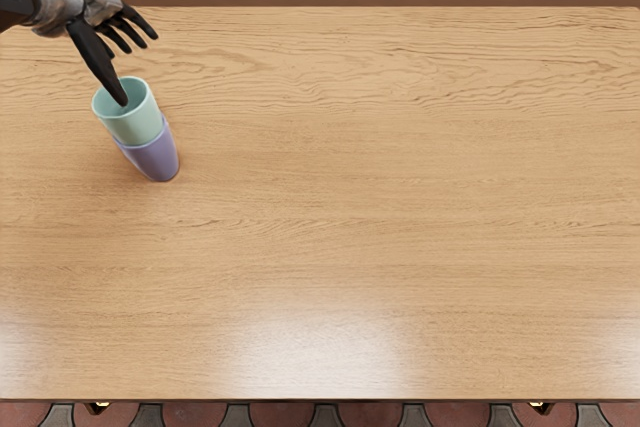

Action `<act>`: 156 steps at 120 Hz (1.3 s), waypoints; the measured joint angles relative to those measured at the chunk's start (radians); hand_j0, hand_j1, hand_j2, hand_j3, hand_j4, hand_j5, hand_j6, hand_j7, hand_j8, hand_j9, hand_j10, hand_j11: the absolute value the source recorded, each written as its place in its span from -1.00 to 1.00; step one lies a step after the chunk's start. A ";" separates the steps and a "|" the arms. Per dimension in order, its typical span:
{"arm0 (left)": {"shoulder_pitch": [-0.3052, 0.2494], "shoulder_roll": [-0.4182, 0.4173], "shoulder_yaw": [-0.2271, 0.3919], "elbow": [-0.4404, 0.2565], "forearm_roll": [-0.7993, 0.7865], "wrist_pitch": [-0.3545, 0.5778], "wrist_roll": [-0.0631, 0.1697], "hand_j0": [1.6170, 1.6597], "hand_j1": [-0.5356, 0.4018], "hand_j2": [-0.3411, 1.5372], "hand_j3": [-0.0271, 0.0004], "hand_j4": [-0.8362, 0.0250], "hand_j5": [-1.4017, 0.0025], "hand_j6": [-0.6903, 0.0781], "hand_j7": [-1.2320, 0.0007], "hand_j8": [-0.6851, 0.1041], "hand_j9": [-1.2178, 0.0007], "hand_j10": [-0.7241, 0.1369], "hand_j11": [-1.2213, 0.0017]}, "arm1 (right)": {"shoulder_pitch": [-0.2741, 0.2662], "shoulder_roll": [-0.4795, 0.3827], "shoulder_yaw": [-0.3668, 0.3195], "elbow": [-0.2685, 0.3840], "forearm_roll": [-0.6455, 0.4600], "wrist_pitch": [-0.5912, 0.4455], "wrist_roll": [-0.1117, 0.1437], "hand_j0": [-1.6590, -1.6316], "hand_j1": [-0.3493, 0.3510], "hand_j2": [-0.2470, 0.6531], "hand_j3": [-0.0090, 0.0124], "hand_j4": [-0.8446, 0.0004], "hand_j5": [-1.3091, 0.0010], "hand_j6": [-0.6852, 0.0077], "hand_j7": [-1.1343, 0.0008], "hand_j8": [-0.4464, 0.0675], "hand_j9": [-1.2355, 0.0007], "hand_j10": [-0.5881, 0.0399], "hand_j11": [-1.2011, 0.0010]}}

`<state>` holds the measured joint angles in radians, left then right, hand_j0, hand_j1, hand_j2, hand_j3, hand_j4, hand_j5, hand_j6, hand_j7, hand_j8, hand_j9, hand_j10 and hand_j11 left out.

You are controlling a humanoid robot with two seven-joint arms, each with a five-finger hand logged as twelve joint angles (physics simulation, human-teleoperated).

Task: Pick up cup and place in cup with left hand

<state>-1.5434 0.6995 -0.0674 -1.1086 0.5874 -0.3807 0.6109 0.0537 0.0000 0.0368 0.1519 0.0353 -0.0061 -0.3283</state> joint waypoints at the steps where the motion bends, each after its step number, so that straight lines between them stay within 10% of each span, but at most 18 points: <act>1: 0.000 0.000 0.000 0.000 0.000 0.000 0.000 0.87 0.29 -0.59 0.97 0.38 0.52 0.16 0.46 0.18 0.45 0.10 0.45 | 0.000 0.000 0.000 0.000 0.000 0.000 0.000 -0.93 -1.00 -0.45 -0.16 1.00 1.00 0.98 1.00 0.74 1.00 0.87 1.00; 156: 0.000 -0.011 0.000 -0.007 -0.010 0.003 0.000 0.92 0.42 -0.60 0.97 0.51 0.66 0.31 0.61 0.26 0.61 0.25 0.61 | 0.000 0.000 0.000 0.002 0.000 0.000 0.000 -0.93 -1.00 -0.45 -0.16 1.00 1.00 0.98 1.00 0.74 1.00 0.87 1.00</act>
<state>-1.5431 0.6888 -0.0676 -1.1159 0.5772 -0.3775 0.6109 0.0537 0.0000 0.0369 0.1534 0.0353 -0.0061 -0.3284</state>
